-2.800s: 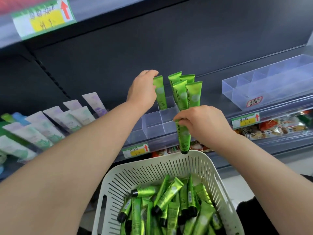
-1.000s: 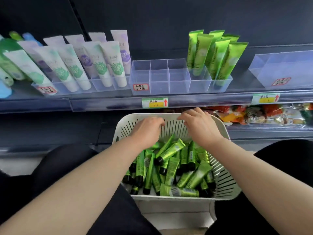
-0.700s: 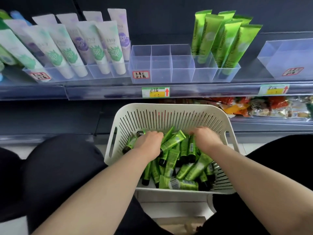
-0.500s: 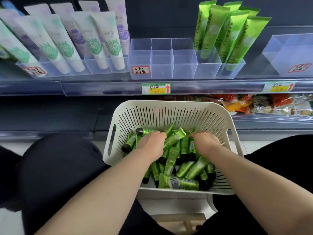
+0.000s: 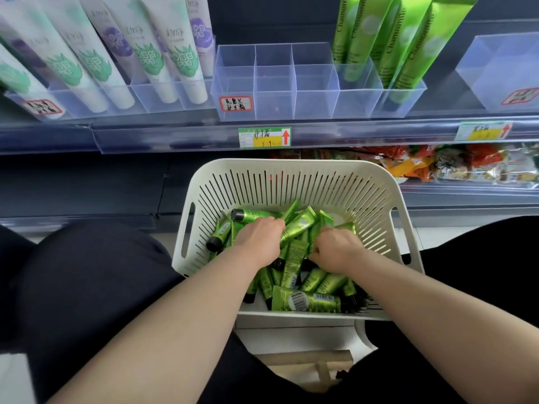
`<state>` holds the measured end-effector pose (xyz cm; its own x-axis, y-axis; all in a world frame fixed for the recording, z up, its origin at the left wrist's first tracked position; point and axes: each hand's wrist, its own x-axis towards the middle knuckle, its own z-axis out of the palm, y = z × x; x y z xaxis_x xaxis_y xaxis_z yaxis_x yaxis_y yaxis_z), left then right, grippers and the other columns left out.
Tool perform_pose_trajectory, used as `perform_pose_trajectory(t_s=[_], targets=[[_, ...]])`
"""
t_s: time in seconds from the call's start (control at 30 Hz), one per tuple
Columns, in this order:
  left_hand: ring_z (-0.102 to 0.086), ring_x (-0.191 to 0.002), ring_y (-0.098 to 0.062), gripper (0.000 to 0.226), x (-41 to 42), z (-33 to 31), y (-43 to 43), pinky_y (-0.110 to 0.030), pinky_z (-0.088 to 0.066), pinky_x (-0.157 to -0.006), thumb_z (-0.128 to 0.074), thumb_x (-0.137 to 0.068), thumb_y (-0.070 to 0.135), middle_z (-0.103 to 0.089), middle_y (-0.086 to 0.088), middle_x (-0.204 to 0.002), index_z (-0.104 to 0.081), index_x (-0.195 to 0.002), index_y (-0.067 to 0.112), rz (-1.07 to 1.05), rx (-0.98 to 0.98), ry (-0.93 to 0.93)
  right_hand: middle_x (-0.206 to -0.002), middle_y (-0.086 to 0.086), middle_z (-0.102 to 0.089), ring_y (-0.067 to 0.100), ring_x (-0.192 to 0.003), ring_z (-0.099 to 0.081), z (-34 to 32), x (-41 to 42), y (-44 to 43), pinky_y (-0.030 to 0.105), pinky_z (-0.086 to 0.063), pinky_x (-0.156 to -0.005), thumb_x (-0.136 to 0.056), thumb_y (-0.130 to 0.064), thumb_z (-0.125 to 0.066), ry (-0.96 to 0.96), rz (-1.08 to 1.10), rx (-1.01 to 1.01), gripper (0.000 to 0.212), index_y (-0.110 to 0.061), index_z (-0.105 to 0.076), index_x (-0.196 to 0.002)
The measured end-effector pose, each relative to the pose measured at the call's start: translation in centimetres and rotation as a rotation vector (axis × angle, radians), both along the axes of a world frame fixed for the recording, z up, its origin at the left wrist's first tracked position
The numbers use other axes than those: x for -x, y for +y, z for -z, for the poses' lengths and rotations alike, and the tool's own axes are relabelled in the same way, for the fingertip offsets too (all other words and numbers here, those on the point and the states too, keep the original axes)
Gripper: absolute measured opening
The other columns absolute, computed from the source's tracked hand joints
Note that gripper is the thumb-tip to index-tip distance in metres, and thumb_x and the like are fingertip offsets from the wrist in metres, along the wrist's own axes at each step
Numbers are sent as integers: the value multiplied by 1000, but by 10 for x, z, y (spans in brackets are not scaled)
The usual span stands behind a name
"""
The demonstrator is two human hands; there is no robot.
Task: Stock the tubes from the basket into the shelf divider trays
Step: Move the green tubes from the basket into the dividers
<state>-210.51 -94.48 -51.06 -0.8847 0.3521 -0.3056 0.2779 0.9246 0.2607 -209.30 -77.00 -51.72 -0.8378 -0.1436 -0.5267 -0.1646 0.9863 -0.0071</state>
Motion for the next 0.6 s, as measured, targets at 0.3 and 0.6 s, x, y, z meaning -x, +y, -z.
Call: perform_pose_trajectory(t_s=[0.3,0.6], targets=[[-58,-94,-18,31,-3,-2,1,-30,-52,-71,-56,-94,7,-58,-2,-115,-56,-123,15,5,9,10,-112,11,-57,27,-99,-60,7,0,15,35,-52,-84,-88,-8,-53,34,222,115,35,-6,-52,-123],[-58,-94,-17,33,0,0,-2,-28,-47,-66,-57,-93,6,-58,-1,-116,-56,-124,16,4,22,2,-98,1,-70,19,-92,-65,-8,-4,13,31,-55,-81,-84,-25,-69,-60,48,96,16,-18,-73,-97]])
